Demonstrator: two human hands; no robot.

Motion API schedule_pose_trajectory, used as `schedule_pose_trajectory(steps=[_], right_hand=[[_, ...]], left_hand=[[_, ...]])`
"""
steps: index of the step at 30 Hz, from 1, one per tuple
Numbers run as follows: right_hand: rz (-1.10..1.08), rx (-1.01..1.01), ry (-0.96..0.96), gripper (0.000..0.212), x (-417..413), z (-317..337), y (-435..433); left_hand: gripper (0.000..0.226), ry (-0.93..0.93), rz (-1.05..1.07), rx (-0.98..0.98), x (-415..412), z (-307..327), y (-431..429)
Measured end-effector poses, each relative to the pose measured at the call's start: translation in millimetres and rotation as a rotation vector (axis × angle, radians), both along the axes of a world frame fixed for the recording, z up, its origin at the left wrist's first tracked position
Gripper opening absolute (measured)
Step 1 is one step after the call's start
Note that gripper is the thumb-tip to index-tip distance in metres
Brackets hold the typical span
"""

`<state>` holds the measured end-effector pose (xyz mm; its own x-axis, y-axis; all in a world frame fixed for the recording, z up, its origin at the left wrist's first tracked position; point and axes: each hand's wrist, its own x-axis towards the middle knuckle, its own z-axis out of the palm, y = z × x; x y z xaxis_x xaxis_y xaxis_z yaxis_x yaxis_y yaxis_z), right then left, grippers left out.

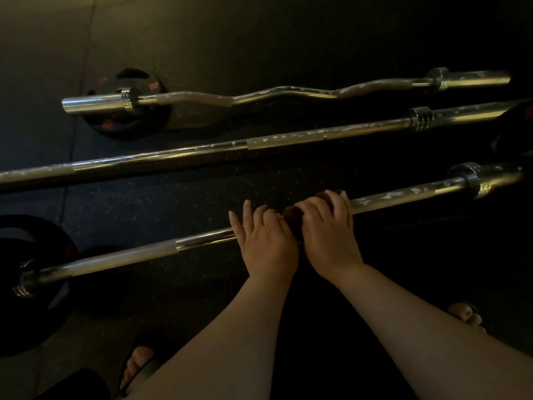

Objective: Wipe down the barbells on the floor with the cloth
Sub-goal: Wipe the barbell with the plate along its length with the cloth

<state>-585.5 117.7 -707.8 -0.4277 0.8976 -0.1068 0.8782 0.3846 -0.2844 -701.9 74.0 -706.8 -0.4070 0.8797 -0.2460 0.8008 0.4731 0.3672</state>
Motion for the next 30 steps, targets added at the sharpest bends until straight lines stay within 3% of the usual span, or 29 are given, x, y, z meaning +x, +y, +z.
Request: schedule_pose_trajectory(steps=[2,6,8,13,16,20,23,28,30], right_hand=[[0.055,0.055,-0.038,0.039,15,-1,10],[-0.317,0.101,-0.111,0.034,21,-1,33],[-0.38,0.065,-0.142,0.034,7,-1,32],[-0.083,0.068,-0.139,0.034,-17,-3,6],[0.018,0.081,-0.143,0.031,1,-1,18],[-0.376,0.146,-0.056,0.038,41,-3,40],[-0.46,0.121,0.032,0.045,26,-4,31],[-0.107,0.078,-0.014,0.032,23,-4,24],[-0.123,0.116,-0.043,0.027,40,-6,38]], left_hand=[[0.044,-0.024,-0.002,0.022,2,1,0],[0.035,-0.062,-0.014,0.075,2,1,0],[0.036,-0.056,-0.019,0.073,3,-1,1],[0.068,0.022,-0.016,0.045,8,-1,2],[0.059,0.013,-0.063,0.064,1,-5,0],[0.037,-0.075,-0.089,0.105,-3,-5,-2],[0.037,-0.061,-0.086,0.113,3,-4,1],[0.041,-0.057,-0.094,0.08,7,-2,4],[0.039,-0.071,-0.111,0.089,4,-2,3]])
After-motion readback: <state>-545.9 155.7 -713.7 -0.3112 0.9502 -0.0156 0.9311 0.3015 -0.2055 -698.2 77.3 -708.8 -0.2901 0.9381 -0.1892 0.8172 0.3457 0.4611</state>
